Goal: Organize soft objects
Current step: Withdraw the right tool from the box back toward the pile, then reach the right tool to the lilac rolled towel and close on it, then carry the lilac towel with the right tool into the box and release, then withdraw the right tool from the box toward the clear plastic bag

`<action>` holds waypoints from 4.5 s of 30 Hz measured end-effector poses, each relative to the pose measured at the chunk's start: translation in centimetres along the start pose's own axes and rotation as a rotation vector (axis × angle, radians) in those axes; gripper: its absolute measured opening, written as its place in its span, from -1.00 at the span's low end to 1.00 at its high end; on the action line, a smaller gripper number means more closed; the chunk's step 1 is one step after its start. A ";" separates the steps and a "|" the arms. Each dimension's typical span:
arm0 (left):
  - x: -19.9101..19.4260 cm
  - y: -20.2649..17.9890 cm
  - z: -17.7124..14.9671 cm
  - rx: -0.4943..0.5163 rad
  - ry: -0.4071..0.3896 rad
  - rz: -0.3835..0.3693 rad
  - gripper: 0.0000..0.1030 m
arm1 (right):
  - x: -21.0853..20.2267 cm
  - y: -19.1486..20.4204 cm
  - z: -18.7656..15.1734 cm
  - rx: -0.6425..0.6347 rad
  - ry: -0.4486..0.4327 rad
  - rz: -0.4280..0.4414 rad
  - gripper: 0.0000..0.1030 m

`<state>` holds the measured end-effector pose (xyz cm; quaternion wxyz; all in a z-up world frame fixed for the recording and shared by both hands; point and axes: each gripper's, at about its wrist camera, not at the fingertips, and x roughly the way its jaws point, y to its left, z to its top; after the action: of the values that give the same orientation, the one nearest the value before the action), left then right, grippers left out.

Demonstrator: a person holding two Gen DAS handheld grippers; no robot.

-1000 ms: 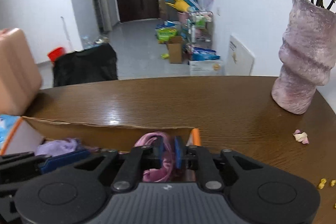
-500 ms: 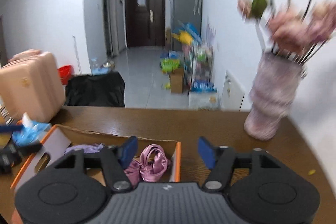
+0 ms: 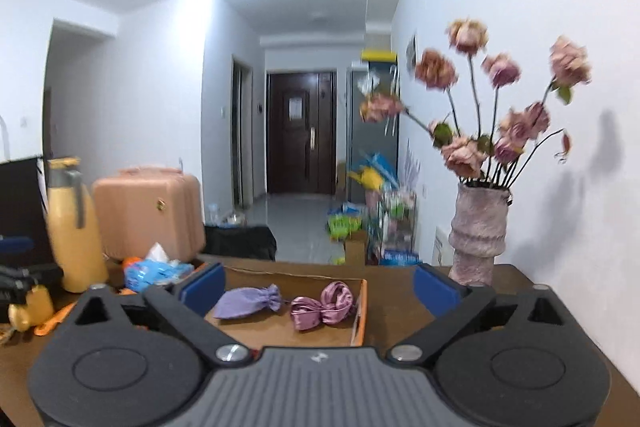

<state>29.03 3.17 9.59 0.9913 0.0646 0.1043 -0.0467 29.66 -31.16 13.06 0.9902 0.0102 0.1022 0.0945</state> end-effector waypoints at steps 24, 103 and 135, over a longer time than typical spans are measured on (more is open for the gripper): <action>-13.1 -2.1 -12.6 -0.082 0.055 -0.007 1.00 | -12.1 6.8 -15.6 0.071 0.115 0.031 1.00; 11.8 -0.7 2.4 -0.465 0.267 -0.384 -0.62 | 13.4 6.6 -1.6 0.290 0.248 0.316 -0.62; 18.0 3.3 3.9 -0.311 0.393 -0.142 0.18 | 24.0 5.5 1.1 0.249 0.434 0.208 -0.18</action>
<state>47.69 4.44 9.92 0.9443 -0.0881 0.3051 -0.0864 51.92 -21.22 9.53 0.9213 0.1217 0.3212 0.1825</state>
